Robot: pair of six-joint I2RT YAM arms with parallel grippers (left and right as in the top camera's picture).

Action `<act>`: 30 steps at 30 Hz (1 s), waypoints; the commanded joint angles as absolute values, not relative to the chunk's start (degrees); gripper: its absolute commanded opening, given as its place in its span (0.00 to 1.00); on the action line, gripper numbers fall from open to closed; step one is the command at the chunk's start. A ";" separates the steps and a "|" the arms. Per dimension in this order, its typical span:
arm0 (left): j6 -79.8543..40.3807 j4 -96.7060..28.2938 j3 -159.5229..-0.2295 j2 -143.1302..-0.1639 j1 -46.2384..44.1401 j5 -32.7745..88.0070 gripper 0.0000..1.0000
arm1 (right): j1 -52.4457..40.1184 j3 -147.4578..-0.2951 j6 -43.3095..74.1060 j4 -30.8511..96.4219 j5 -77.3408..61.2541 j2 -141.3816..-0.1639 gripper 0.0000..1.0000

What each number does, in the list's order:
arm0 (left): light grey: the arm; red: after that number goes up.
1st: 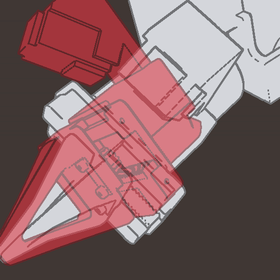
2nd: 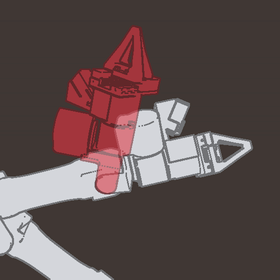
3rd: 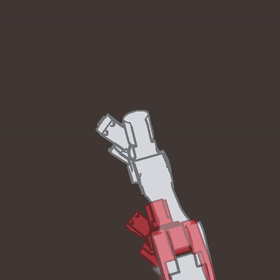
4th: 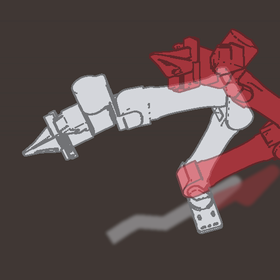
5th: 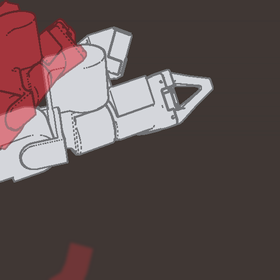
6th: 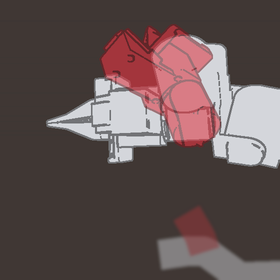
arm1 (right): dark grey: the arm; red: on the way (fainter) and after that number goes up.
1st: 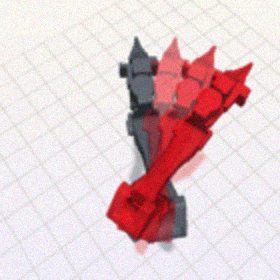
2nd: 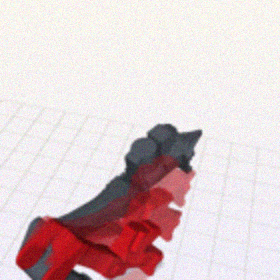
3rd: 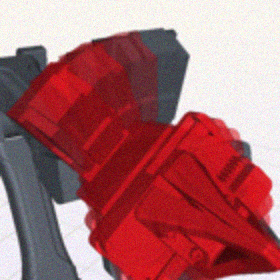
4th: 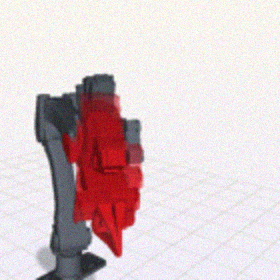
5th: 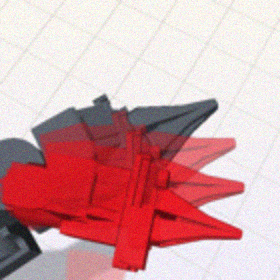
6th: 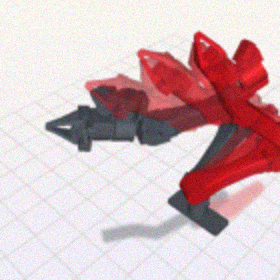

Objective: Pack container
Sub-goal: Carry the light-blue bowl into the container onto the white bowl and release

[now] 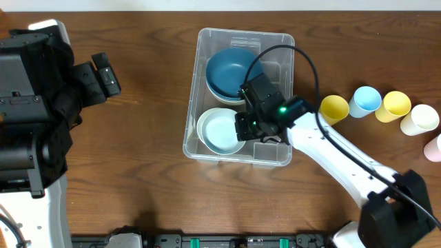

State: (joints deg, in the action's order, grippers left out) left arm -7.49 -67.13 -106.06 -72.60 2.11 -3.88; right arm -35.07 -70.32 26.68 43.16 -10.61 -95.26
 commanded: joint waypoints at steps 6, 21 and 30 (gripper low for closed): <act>-7.60 -67.26 -106.15 -72.60 2.28 -4.56 0.98 | -37.15 -70.50 24.62 39.70 -10.17 -97.47 0.19; -7.60 -67.26 -106.15 -72.60 2.28 -4.56 0.98 | -31.24 -72.66 22.17 35.38 -10.55 -87.48 0.40; -7.60 -67.26 -106.15 -72.60 2.28 -4.56 0.98 | -32.23 -72.62 19.62 39.20 -13.85 -83.11 0.39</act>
